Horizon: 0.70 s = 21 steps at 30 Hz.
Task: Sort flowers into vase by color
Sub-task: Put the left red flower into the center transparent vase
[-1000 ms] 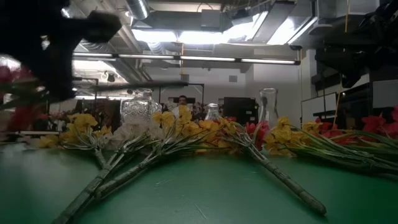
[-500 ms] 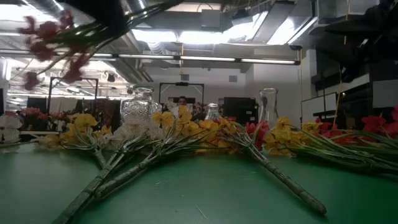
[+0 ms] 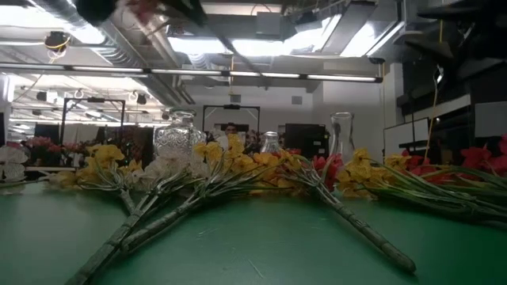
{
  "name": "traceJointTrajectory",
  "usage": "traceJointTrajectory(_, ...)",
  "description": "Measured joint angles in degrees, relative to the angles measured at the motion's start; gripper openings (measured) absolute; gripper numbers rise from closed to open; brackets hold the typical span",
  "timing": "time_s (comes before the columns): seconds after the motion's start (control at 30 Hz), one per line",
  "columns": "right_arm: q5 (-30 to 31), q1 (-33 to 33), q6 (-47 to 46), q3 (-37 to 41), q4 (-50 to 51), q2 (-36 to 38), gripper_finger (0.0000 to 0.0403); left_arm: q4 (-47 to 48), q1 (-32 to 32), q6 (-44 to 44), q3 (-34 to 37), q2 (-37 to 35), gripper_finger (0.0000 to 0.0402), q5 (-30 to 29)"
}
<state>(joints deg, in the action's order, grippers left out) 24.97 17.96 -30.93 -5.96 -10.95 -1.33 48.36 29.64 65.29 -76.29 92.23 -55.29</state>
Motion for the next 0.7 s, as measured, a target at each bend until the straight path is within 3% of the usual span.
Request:
traceJointTrajectory(0.17,1.6,0.0,-1.0,-3.6,-0.2,-4.6,0.0200,-7.9,-3.1,16.0,0.0,0.0,0.0012,-3.0)
traceJointTrajectory(0.3,1.6,0.0,-2.3,-7.5,-1.1,-12.3,0.0200,-16.1,-5.3,19.8,0.0,0.0,0.0012,-2.4)
traceJointTrajectory(0.53,1.4,0.0,-0.6,-17.0,-4.1,-31.9,0.0200,-31.0,-8.1,21.4,0.0,0.0,0.0012,7.4)
traceJointTrajectory(0.7,1.3,0.0,7.0,-27.7,-0.3,-46.5,0.0200,-32.4,-9.6,25.9,0.0,0.0,0.0012,10.1)
